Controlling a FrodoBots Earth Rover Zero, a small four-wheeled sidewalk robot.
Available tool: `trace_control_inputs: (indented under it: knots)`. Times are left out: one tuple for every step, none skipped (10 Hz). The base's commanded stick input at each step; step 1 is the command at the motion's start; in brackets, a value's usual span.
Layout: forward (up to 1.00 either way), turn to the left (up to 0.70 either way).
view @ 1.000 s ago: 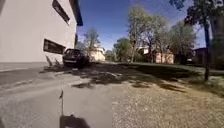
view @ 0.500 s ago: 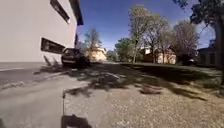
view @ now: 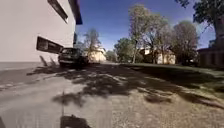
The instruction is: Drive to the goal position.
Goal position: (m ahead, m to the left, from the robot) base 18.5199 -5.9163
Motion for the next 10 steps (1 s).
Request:
trace_control_inputs:
  knots:
    - [1.00,0.00]
    - [1.00,0.31]
    - [1.00,0.23]
    - [1.00,0.07]
    - [1.00,0.00]
    - [1.00,0.00]
    - [1.00,0.00]
    - [1.00,0.00]
    - [1.00,0.00]
    - [1.00,0.00]
